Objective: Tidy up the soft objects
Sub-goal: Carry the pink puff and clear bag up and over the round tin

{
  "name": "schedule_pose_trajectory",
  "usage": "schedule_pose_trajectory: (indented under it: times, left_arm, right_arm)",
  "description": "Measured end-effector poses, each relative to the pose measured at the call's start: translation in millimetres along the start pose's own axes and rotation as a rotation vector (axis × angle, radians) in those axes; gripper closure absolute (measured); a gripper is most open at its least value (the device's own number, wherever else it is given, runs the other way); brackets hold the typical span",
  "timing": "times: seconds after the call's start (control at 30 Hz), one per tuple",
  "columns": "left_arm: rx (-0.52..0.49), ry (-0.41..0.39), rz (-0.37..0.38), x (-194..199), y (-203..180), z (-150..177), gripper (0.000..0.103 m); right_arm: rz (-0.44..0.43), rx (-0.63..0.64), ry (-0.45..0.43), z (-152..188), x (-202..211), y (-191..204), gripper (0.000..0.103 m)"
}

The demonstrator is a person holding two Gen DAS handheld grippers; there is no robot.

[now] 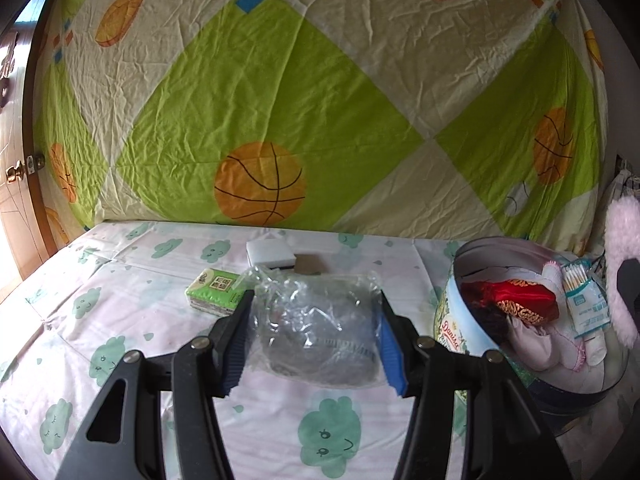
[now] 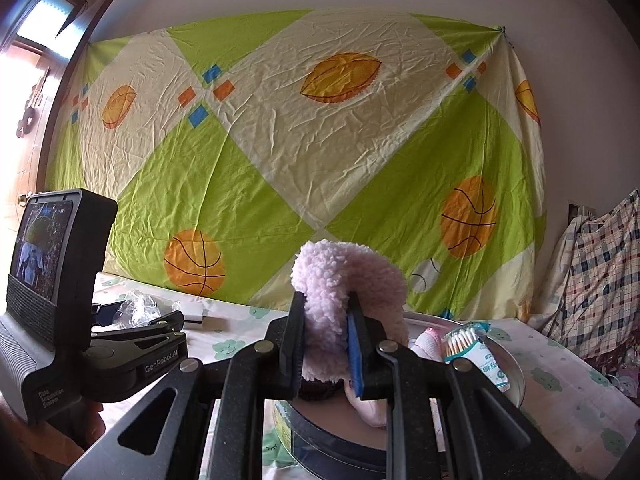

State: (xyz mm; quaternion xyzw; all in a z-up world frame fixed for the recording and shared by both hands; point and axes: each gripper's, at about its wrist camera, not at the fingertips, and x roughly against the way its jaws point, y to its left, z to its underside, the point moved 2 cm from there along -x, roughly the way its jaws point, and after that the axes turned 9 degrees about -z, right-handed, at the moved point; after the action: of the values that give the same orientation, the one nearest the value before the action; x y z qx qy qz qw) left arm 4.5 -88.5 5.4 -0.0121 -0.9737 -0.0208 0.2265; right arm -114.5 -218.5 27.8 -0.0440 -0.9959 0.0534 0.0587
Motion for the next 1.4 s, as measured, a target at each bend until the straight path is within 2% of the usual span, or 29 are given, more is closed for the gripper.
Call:
schedule_pose_trajectory:
  times: [0.5,0.9,1.4]
  left_arm:
    - [-0.032,-0.03,0.051,19,-41,-11,0.048]
    - [-0.067,-0.052,0.104,29,-84,-16,0.048]
    - [-0.098,-0.038,0.172,28,-140,-16,0.048]
  right_arm:
    - [0.08,-0.006,-0.024,-2,13,-48,0.083]
    - [0.158,-0.002,-0.01,2,13,-91,0.083]
    - [0.208,0.006,0.014,3,3,-126,0.083]
